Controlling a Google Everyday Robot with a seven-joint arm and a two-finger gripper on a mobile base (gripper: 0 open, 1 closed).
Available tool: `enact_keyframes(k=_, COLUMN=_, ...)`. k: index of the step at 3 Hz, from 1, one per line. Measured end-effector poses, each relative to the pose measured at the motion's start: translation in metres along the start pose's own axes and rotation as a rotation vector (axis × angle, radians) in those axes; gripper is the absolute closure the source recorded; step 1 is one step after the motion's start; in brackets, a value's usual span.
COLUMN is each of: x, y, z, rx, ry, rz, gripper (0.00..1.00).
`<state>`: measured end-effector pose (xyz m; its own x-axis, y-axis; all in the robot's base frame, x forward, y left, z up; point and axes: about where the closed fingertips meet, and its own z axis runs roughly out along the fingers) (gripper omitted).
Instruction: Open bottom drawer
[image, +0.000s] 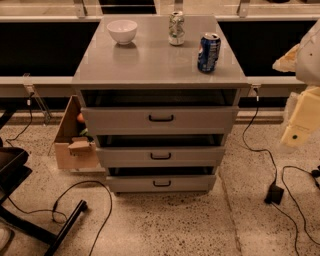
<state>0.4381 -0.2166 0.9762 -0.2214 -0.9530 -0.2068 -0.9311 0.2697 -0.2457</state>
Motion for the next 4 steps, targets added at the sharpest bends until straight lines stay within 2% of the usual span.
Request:
enact_keyframes(k=2, x=-0.004, y=-0.002, z=0.010, rx=0.009, ry=-0.018, rz=0.005, gripper=0.00)
enact_keyframes(k=3, x=-0.039, y=0.007, z=0.081, rx=0.019, ry=-0.018, rz=-0.013, gripper=0.00)
enact_keyframes(k=4, x=-0.075, y=0.028, z=0.162, rx=0.019, ry=-0.001, rz=-0.069, gripper=0.00)
